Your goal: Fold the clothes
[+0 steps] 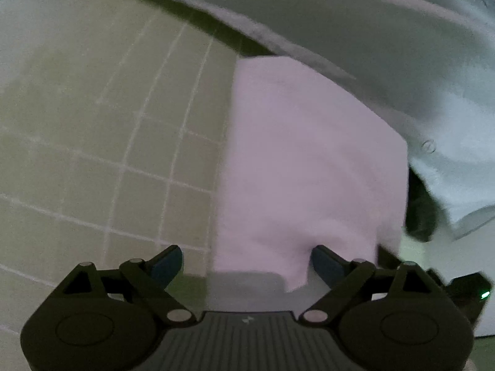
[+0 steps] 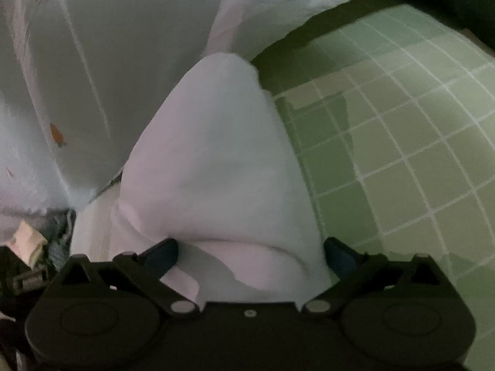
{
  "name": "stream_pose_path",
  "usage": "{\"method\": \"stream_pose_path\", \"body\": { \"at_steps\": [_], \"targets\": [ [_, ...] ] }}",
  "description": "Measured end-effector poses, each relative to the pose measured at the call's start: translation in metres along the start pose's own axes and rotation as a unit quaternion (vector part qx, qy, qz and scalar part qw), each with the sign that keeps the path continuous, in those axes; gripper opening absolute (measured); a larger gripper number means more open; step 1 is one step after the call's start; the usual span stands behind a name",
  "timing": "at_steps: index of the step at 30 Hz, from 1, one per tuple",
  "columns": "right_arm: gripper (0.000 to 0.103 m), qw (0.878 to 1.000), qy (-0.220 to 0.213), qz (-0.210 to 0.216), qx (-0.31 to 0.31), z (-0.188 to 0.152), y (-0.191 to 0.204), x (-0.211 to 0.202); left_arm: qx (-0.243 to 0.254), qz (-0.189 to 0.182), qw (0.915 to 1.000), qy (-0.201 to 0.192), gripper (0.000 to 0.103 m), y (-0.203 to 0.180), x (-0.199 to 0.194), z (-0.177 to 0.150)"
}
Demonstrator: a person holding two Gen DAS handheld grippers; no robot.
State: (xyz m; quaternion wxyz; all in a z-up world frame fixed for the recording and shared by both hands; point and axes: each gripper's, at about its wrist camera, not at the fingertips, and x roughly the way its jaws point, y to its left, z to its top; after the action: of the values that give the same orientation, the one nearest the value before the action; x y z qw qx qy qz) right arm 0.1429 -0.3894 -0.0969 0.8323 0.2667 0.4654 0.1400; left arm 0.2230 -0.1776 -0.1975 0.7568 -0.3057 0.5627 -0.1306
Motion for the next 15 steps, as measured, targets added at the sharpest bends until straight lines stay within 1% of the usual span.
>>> {"method": "stream_pose_path", "body": {
  "at_steps": [1,2,3,4,5,6,7,8,9,12,15],
  "targets": [
    [0.101,1.0,0.001,-0.001,0.002,0.0,0.004,0.002,0.0,-0.01,0.9999,0.003,0.091,0.001,0.002,-0.001],
    [0.093,1.0,0.001,-0.002,0.005,-0.001,0.007,0.003,0.006,-0.018,0.9998,0.003,0.088,0.0,0.002,-0.004],
    [0.085,1.0,0.003,-0.001,0.012,-0.001,0.01,0.002,0.012,-0.025,0.9996,0.003,0.075,-0.002,0.003,-0.006],
    [0.071,1.0,0.002,0.0,0.024,-0.002,0.012,-0.001,0.018,-0.032,0.9993,0.003,0.073,-0.003,0.004,-0.008],
    [0.052,1.0,-0.005,-0.002,0.029,-0.003,0.014,-0.004,0.024,-0.039,0.9989,0.003,0.063,-0.005,0.005,-0.01],
    [0.045,0.999,-0.014,-0.004,0.033,-0.004,0.016,-0.008,0.033,-0.042,0.9986,0.001,0.053,-0.007,0.003,-0.013],
    [0.036,0.999,-0.023,-0.005,0.037,-0.007,0.02,-0.012,0.042,-0.043,0.9982,-0.003,0.048,-0.011,0.0,-0.015],
    [0.032,0.999,-0.032,-0.006,0.04,-0.01,0.024,-0.017,0.052,-0.044,0.9977,-0.006,0.039,-0.014,-0.003,-0.017],
    [0.03,0.998,-0.041,-0.009,0.047,-0.012,0.029,-0.023,0.059,-0.047,0.9971,-0.008,0.036,-0.018,-0.006,-0.018],
    [0.028,0.995,-0.066,-0.018,0.068,-0.02,0.04,-0.043,0.096,-0.052,0.994,-0.007,0.033,-0.034,-0.015,-0.022],
    [0.027,0.991,-0.095,-0.028,0.091,-0.035,0.038,-0.077,0.132,-0.071,0.9887,0.006,0.033,-0.055,-0.021,-0.03]
  ]
}}
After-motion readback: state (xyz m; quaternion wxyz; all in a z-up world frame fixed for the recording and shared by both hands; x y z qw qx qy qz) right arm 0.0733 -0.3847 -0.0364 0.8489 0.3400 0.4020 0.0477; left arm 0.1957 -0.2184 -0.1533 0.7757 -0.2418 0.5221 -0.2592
